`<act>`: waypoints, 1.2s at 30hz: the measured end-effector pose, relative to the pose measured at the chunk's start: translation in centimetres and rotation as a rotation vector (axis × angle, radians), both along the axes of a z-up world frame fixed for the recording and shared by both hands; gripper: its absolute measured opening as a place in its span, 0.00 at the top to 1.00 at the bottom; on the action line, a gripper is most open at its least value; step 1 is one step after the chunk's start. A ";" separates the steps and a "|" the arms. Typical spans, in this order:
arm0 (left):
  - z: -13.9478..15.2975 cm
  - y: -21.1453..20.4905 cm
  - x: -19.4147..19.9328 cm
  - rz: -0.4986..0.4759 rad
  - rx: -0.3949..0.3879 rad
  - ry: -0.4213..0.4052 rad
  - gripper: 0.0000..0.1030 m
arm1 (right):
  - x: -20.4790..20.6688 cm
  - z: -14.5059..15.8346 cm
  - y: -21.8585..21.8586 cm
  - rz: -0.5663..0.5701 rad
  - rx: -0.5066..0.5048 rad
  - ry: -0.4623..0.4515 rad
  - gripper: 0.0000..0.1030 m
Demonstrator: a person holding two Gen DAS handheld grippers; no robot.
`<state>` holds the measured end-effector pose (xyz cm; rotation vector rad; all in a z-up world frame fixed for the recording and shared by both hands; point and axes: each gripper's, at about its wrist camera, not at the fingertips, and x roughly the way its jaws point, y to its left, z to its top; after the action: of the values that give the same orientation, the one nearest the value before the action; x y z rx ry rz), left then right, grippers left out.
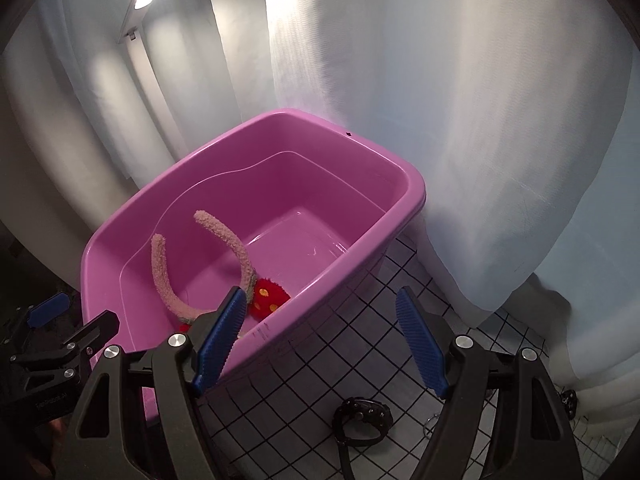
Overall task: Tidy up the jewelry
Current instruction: 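Withdraw both grippers from the tub back over the table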
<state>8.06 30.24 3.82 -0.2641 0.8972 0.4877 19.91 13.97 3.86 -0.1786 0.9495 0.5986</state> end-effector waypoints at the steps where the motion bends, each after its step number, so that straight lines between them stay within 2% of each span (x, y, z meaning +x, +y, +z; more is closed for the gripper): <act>1: 0.2 -0.6 -0.2 -0.005 0.007 -0.007 0.06 | -0.3 0.0 -0.7 -0.009 0.002 0.002 0.28; 5: 0.6 -2.8 -1.0 -0.039 0.007 -0.018 0.06 | -1.4 -0.3 -4.3 -0.063 0.007 0.020 0.28; 10: -0.1 -6.2 -1.8 -0.134 -0.064 -0.021 0.06 | -3.3 -1.6 -9.6 -0.147 0.022 0.052 0.28; 14: -1.0 -9.4 -2.4 -0.188 -0.058 -0.005 0.06 | -5.4 -3.2 -14.3 -0.215 0.024 0.074 0.28; 22: -4.9 -15.7 -3.2 -0.267 -0.128 0.084 0.06 | -9.3 -6.3 -23.3 -0.341 0.034 0.136 0.28; 25: -7.1 -17.7 -3.7 -0.295 -0.187 0.139 0.06 | -11.0 -7.2 -26.3 -0.373 0.058 0.155 0.28; 28: -8.3 -19.9 -4.1 -0.323 -0.168 0.174 0.06 | -12.7 -8.0 -29.2 -0.404 0.077 0.164 0.28; 33: -9.2 -23.7 -4.7 -0.384 -0.055 0.196 0.06 | -15.0 -9.5 -33.8 -0.473 0.103 0.164 0.28; 36: -9.9 -25.6 -4.9 -0.403 -0.023 0.224 0.06 | -16.0 -11.0 -36.0 -0.501 0.097 0.192 0.28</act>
<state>3.21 4.68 -6.11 -0.0452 1.1428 0.1335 3.93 -22.01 -7.14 0.2046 1.0982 0.1984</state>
